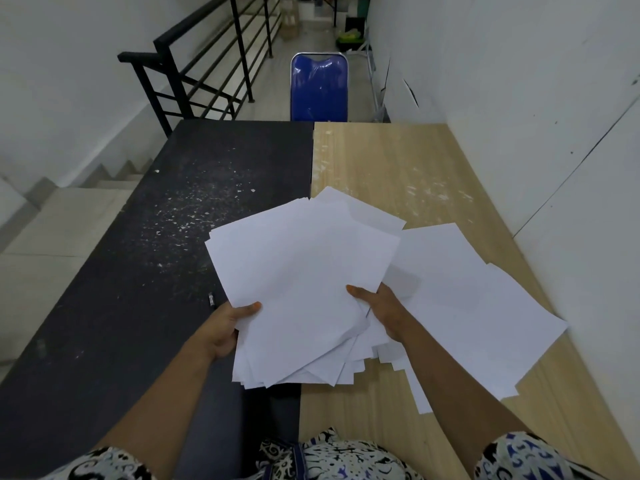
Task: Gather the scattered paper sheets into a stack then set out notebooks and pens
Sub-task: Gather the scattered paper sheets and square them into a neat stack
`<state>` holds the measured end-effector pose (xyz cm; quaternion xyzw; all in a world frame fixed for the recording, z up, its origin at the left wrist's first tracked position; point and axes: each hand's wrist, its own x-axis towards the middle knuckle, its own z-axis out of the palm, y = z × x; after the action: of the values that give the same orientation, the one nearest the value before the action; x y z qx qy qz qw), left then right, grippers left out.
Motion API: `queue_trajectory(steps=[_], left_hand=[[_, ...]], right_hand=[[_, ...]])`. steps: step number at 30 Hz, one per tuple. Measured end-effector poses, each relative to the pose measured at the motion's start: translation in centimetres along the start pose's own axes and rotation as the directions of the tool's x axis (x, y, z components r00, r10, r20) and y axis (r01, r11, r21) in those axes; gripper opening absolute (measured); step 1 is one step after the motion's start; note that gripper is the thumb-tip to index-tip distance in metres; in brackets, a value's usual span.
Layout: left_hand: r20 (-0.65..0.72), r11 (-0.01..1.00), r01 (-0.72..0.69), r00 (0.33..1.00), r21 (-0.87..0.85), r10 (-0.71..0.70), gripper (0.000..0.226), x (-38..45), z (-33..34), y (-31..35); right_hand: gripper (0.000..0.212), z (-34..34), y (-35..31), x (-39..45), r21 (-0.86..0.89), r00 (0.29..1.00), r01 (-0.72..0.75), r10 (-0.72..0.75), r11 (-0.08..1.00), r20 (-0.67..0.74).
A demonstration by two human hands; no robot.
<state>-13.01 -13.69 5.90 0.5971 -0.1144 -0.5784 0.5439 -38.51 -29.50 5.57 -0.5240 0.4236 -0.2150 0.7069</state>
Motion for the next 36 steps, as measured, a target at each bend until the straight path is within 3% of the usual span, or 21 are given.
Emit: queue_trajectory(steps=[2,5,7,9,12,14,17,21,23,26,29,32,36], left_hand=[[0.008,1.0,0.015,1.0,0.001,-0.015,0.028,0.1,0.1,0.1],[0.018,1.0,0.027,0.999,-0.016,-0.027,0.031,0.0,0.1,0.2],[0.006,0.999,0.03,1.0,-0.02,-0.03,0.027,0.1,-0.2,0.3],[-0.042,0.999,0.049,0.998,-0.017,-0.05,0.026,0.3,-0.6,0.2],[-0.116,0.996,0.083,0.99,0.015,-0.08,0.029,0.5,-1.4,-0.1],[-0.151,0.993,0.11,0.983,0.044,-0.103,0.029,0.1,-2.1,-0.7],[-0.231,0.987,0.151,0.964,0.063,-0.133,0.029,-0.3,-3.1,-2.1],[-0.3,0.983,0.175,0.941,0.045,-0.154,0.035,-0.5,-4.1,-3.8],[-0.308,0.983,0.182,0.937,0.03,-0.164,0.035,-0.7,-4.3,-4.2],[-0.311,0.984,0.176,0.937,0.027,-0.159,0.027,-1.1,-4.6,-4.3],[-0.309,0.984,0.175,0.938,0.025,-0.159,0.016,-1.5,-4.8,-4.4],[-0.317,0.985,0.174,0.935,0.016,-0.16,0.019,-1.8,-5.4,-4.5],[-0.324,0.984,0.176,0.931,0.004,-0.166,0.024,-2.1,-6.2,-4.8]], right_hand=[[0.077,-0.3,-0.1,0.0,0.135,0.999,-0.052,0.053,0.989,-0.008],[0.066,-1.5,0.1,0.4,0.424,0.992,-0.114,0.125,0.899,0.003],[0.071,-2.2,0.8,0.7,0.484,0.979,-0.164,0.2,0.86,-0.023],[0.066,-2.0,2.0,0.8,0.312,0.956,-0.248,0.284,0.917,-0.077],[0.042,-1.1,4.4,0.8,-0.236,0.948,-0.288,0.241,0.928,-0.209],[0.042,-0.5,5.8,0.7,-0.535,0.955,-0.27,0.15,0.8,-0.258],[0.052,0.2,6.7,0.5,-0.637,0.915,-0.351,0.107,0.687,-0.389],[0.064,0.6,7.5,0.0,-0.881,0.955,-0.294,0.074,0.372,-0.287],[0.06,0.0,8.4,-0.2,-0.931,0.966,-0.259,0.084,0.256,-0.246],[0.066,-0.6,9.0,-0.2,-0.95,0.964,-0.266,0.046,0.165,-0.262],[0.087,-0.8,8.6,0.2,-0.914,0.927,-0.373,0.022,0.162,-0.374],[0.104,-0.9,8.7,0.4,-0.882,0.896,-0.439,0.015,0.169,-0.443],[0.1,-0.9,9.0,0.4,-0.879,0.89,-0.443,-0.028,0.178,-0.455]])
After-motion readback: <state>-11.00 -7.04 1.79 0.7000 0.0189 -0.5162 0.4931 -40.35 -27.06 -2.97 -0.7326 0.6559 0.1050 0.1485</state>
